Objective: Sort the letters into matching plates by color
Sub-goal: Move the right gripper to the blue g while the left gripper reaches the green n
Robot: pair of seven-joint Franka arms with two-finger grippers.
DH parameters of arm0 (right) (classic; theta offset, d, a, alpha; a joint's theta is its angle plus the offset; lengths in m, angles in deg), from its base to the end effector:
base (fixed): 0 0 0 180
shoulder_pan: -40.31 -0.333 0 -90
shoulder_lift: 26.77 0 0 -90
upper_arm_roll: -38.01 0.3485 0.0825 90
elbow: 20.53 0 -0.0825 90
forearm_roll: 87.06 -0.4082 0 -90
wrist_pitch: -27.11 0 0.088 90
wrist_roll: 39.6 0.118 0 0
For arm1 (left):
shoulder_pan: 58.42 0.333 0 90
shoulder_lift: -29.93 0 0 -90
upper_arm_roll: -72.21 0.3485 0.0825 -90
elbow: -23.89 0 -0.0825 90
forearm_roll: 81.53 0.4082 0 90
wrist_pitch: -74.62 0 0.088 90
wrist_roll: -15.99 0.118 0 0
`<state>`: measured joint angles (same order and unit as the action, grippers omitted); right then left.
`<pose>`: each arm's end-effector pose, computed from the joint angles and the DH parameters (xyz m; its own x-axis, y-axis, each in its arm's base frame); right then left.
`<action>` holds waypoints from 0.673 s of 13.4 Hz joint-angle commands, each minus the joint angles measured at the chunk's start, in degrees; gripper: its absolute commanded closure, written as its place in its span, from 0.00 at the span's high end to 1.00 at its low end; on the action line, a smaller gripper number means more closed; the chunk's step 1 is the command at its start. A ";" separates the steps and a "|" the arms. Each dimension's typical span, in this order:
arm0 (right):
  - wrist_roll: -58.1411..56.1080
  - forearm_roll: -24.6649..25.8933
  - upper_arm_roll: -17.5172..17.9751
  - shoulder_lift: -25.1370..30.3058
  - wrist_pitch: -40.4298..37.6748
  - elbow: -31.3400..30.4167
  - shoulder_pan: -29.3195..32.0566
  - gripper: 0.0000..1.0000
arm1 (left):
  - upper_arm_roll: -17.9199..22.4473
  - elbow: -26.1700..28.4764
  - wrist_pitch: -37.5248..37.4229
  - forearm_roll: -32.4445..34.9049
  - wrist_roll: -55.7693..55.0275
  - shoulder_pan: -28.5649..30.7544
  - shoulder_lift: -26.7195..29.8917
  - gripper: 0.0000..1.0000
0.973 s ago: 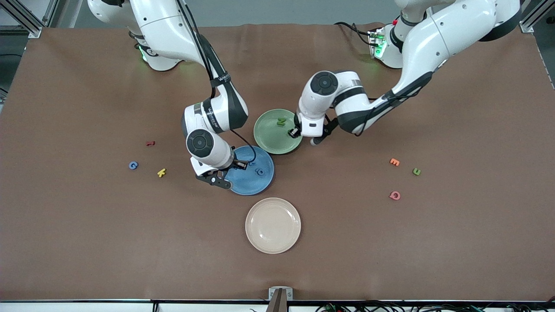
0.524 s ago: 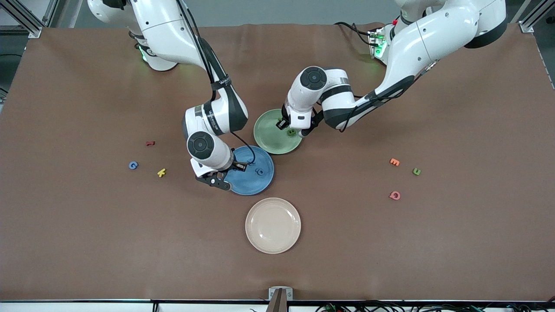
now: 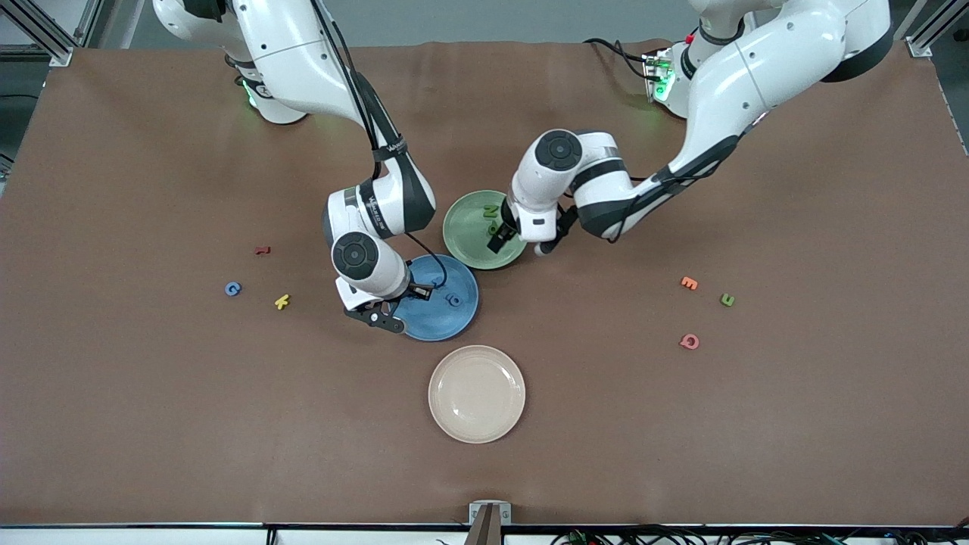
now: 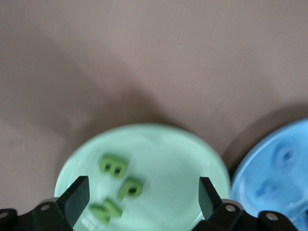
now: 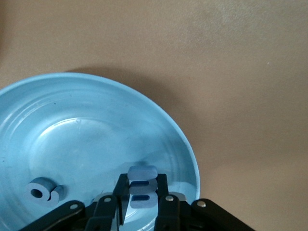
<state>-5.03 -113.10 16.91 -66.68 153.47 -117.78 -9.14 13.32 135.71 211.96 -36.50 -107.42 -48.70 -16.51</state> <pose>0.5921 0.3687 0.1976 0.9305 -0.3291 -0.1608 -0.3339 -0.9426 -0.0026 0.4638 -0.4570 0.2366 0.6185 0.7680 -0.1661 0.7853 -0.6112 0.0987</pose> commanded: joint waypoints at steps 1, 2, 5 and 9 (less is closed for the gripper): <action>-0.30 -0.94 -0.08 0.09 -0.40 -0.13 -0.21 0.86 | -0.43 -0.72 -5.65 0.76 7.62 6.34 3.80 1.00; -0.30 -0.94 -0.08 0.27 -0.93 -0.22 -0.12 1.00 | -0.87 -0.81 -7.15 0.76 11.74 9.24 4.07 1.00; -0.39 -0.33 -0.87 4.47 -8.73 -0.39 -0.03 1.00 | -1.75 -0.73 -9.70 0.76 23.43 17.85 4.42 1.00; -2.40 7.20 -6.22 13.52 -20.85 -1.98 0.32 1.00 | -2.11 -0.47 -15.60 0.76 42.24 28.40 6.18 1.00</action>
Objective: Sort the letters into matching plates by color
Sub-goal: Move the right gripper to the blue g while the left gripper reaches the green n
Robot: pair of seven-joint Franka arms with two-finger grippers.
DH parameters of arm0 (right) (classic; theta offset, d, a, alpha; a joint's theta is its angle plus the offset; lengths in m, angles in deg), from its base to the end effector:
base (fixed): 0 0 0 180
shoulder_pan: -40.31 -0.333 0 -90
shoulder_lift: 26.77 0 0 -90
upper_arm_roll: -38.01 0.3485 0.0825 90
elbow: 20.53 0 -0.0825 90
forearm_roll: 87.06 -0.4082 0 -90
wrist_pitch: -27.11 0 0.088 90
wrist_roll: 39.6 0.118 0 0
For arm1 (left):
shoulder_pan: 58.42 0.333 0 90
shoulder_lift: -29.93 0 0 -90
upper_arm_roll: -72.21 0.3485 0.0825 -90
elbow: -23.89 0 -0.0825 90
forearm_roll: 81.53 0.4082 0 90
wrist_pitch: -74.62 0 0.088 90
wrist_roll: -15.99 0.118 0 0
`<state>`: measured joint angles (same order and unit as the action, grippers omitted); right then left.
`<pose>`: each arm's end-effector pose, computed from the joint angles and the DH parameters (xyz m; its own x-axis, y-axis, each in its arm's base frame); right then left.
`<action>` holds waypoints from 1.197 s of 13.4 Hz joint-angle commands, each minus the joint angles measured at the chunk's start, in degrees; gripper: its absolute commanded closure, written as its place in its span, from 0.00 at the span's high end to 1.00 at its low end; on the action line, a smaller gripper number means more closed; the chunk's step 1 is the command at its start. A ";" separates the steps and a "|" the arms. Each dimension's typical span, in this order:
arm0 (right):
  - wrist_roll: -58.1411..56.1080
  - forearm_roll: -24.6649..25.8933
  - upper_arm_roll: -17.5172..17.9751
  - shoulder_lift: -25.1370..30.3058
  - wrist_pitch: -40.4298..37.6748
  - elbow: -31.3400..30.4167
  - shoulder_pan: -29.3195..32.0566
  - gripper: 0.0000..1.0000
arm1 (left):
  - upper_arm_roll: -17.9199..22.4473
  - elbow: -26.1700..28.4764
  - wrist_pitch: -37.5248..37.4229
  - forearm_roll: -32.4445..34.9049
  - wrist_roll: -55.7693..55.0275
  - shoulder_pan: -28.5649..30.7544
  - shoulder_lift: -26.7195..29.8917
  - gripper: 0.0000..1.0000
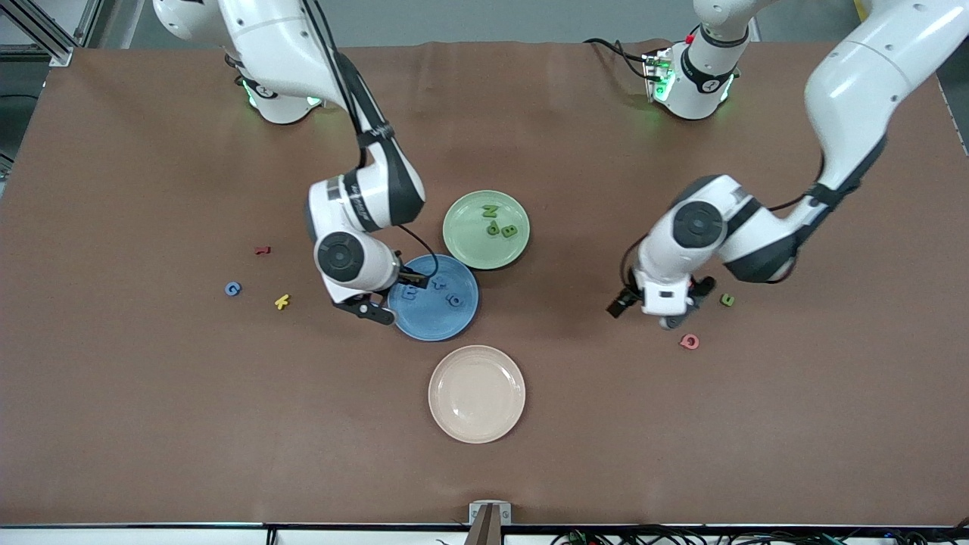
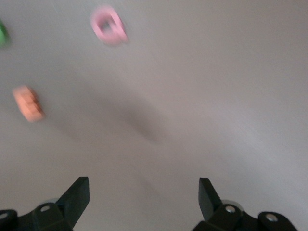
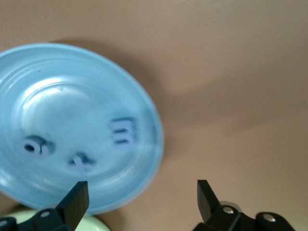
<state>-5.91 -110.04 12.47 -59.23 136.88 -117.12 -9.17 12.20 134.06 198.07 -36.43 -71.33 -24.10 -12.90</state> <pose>0.5910 0.3302 0.2789 0.9061 -0.3211 -0.2756 -0.3135 -0.9468 0.0726 0.6074 -0.2057 0.2541 0.7686 0.6396 -0.0122 0.6392 -0.7687 -0.0244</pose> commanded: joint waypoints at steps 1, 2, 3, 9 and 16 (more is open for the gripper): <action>-3.18 6.69 -3.10 7.93 -5.34 -3.77 0.62 1.00 | -0.99 1.10 -1.63 0.69 7.15 5.91 2.41 0.99; -6.16 7.50 -4.33 9.60 -5.35 -5.52 1.23 1.00 | -0.90 1.18 -1.45 0.69 7.42 7.50 2.40 0.98; -11.06 7.50 -6.26 10.83 -5.17 -7.37 1.93 1.00 | -0.90 1.27 -1.45 0.69 7.43 8.82 2.58 0.98; -37.96 7.86 -16.12 10.67 -0.27 -12.83 6.67 1.00 | -0.90 4.25 -0.05 3.41 7.69 17.87 2.58 0.97; -55.83 7.59 -15.86 7.69 17.05 -18.02 15.90 1.00 | 0.07 7.69 4.17 7.72 7.16 22.37 1.35 0.91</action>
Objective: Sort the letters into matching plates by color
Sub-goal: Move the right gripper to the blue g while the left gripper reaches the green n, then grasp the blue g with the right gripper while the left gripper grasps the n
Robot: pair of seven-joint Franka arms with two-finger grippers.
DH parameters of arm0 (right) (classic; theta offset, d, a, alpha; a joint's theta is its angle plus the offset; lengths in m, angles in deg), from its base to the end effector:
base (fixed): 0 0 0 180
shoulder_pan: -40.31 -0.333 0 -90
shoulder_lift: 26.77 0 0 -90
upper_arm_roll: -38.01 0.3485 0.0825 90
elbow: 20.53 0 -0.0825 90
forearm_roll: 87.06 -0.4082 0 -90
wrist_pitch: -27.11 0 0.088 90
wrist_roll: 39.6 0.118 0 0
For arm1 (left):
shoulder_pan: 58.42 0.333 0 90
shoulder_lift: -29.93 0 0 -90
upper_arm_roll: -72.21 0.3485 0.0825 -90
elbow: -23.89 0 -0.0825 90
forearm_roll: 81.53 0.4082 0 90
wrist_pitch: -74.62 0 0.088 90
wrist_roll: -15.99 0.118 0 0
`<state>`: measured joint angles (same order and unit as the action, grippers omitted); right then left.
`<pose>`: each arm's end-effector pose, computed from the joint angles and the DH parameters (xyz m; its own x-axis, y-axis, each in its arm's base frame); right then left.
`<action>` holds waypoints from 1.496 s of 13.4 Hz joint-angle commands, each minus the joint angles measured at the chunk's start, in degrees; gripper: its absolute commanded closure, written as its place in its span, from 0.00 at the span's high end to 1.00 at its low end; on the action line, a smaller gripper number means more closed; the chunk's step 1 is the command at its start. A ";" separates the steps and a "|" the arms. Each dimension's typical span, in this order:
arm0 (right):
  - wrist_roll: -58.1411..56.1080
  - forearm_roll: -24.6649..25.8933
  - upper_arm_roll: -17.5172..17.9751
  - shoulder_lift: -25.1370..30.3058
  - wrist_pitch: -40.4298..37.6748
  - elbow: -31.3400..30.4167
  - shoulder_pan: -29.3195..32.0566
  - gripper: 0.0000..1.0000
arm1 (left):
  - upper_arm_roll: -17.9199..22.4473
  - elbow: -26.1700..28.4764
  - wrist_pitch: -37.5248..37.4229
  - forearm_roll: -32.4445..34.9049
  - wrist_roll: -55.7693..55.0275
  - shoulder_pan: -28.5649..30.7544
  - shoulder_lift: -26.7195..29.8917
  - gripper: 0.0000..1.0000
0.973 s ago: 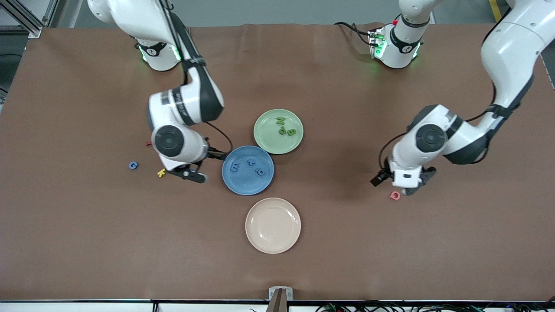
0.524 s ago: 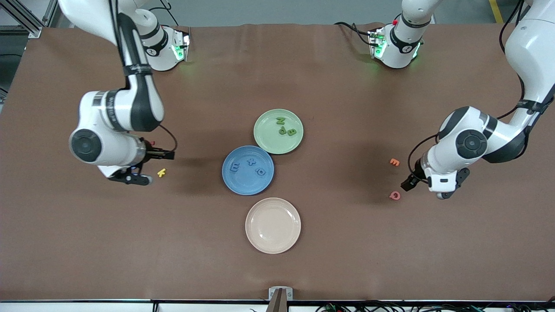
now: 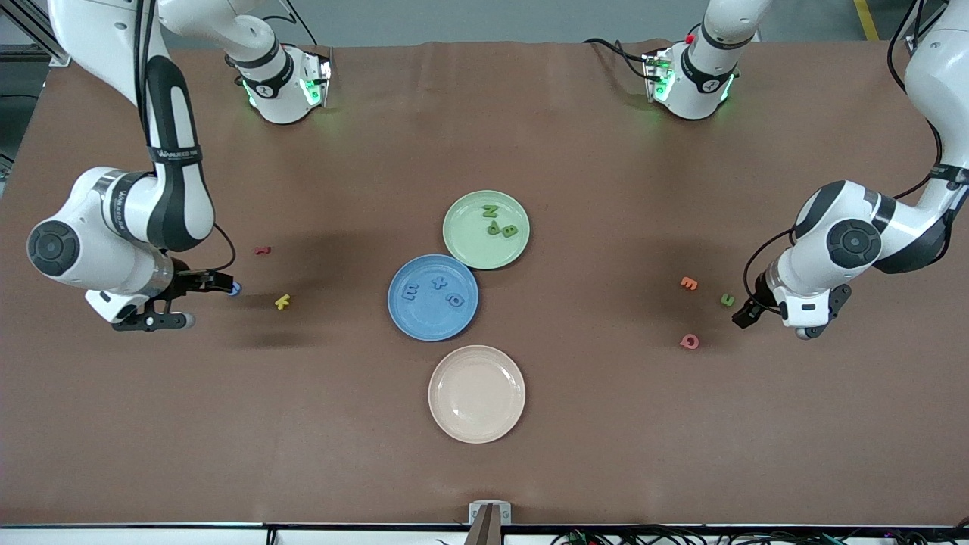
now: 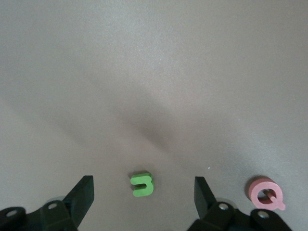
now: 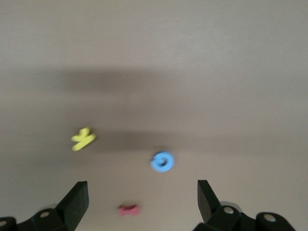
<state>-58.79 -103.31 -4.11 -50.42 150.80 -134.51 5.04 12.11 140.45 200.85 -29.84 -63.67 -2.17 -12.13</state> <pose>0.6147 -0.0427 0.2968 0.9899 0.0652 -0.1257 0.0679 -0.9975 0.0176 0.6094 0.0086 0.2270 0.6918 0.7213 0.0341 0.7219 -0.6896 -0.0579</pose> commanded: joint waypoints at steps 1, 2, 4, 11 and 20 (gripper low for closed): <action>-3.92 0.43 0.81 -1.74 4.27 -0.89 2.13 1.00 | 0.67 1.38 1.39 1.13 -0.59 0.44 0.23 0.90; -4.36 0.25 0.81 -2.36 5.24 -1.06 2.48 1.00 | 0.85 1.64 1.39 1.13 -0.59 0.44 -0.21 0.90; -4.89 -2.63 1.42 -2.98 8.22 -2.64 2.49 1.00 | 1.56 1.64 1.48 1.13 -0.59 0.35 -1.35 0.87; -14.29 -14.51 2.04 -7.63 12.19 -5.46 2.66 1.00 | 2.44 2.08 1.92 1.22 -0.50 -0.17 -2.85 0.76; -14.47 -17.06 4.06 -7.72 14.38 -9.68 2.66 0.95 | 3.76 1.91 2.36 2.10 0.11 -0.88 -3.91 0.62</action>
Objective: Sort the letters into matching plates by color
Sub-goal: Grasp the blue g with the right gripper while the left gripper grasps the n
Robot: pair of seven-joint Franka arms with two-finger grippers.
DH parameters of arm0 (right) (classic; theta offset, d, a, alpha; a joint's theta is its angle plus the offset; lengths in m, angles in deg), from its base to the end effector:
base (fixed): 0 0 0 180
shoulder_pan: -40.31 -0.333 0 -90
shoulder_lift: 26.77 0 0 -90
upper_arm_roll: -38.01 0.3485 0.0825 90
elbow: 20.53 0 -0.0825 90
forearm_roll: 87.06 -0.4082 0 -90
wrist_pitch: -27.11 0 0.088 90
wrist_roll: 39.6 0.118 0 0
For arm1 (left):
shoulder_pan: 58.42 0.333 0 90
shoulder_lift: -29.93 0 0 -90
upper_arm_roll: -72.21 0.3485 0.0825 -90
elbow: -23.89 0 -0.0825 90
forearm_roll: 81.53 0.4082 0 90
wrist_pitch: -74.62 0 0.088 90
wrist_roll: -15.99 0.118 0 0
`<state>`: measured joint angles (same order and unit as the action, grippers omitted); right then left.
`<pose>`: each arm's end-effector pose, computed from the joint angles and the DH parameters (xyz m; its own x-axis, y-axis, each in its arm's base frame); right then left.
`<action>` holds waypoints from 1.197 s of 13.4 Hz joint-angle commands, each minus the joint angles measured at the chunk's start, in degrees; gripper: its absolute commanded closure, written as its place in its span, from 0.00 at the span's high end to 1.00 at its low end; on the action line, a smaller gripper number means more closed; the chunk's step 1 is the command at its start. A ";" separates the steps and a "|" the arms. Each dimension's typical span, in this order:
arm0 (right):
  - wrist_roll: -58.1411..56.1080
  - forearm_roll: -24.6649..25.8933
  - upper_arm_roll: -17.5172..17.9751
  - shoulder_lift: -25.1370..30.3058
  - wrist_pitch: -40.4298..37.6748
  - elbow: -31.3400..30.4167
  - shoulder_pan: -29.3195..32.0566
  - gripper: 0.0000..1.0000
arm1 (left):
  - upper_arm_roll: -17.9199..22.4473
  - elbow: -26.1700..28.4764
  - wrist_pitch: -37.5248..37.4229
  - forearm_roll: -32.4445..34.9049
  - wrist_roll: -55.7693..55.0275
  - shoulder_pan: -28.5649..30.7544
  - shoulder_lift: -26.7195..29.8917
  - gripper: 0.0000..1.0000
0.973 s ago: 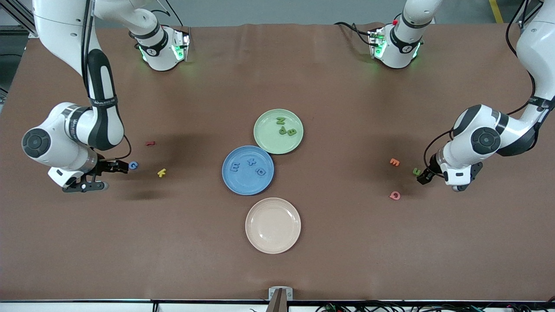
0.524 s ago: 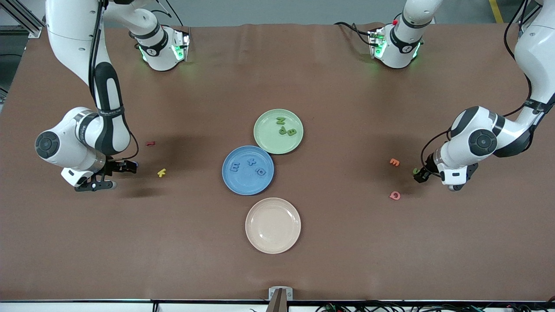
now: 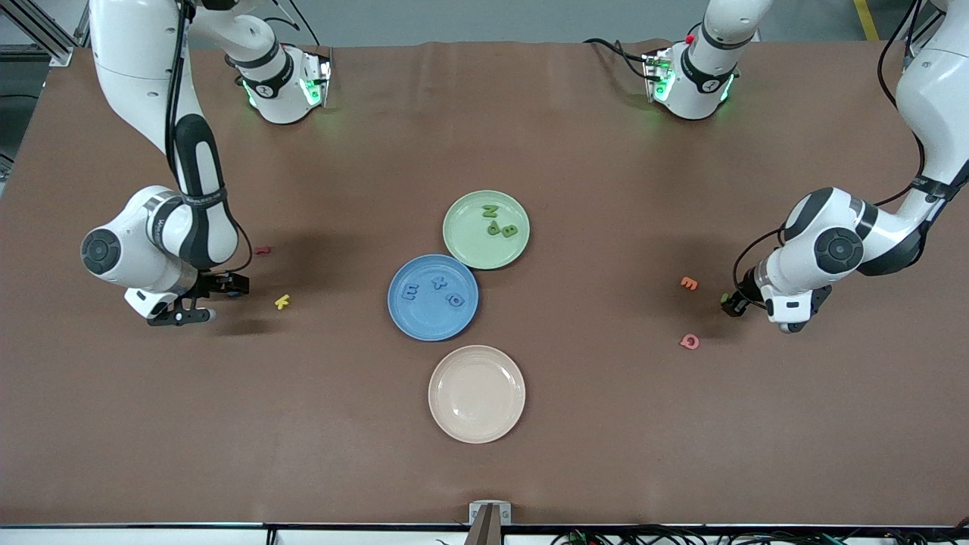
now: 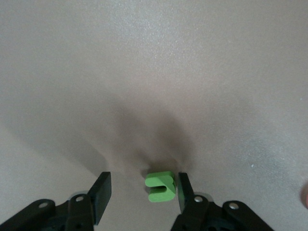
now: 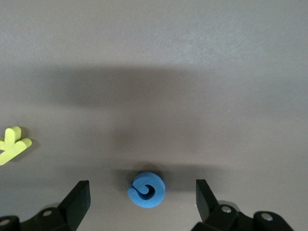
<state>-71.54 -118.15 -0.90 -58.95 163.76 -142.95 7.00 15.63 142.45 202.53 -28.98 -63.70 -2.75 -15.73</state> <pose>0.5740 -0.0558 0.1788 0.9895 0.0828 -0.1184 0.0791 -0.9962 -0.0358 0.5896 0.0148 0.1764 0.6887 0.7239 -0.0402 0.7199 -0.6894 -0.0805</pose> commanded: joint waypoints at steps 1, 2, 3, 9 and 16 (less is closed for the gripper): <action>-1.72 -2.22 1.11 0.37 1.52 -1.24 0.79 0.91 | 0.24 -0.09 0.68 1.24 0.15 -0.65 -0.30 0.62; -1.90 -2.22 1.20 0.19 1.61 -1.24 0.88 0.89 | 0.50 -0.17 0.76 1.24 0.15 -1.00 -0.39 0.61; -1.90 -2.22 1.29 0.10 1.61 -1.24 1.05 0.86 | 0.94 -0.09 1.55 1.24 0.15 -1.09 -0.39 0.59; -6.20 -3.97 1.29 -0.95 2.23 -1.24 1.40 0.63 | 1.56 0.00 2.17 1.24 0.41 -1.45 0.22 0.00; -6.29 -3.98 1.29 -1.04 1.88 -1.24 1.49 0.35 | -5.46 -0.52 -3.26 0.89 -1.08 -0.83 3.03 0.00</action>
<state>-75.91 -120.05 -0.51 -59.89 165.41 -143.66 7.70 13.06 141.74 202.42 -28.82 -63.73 -3.70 -15.20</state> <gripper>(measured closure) 0.551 0.718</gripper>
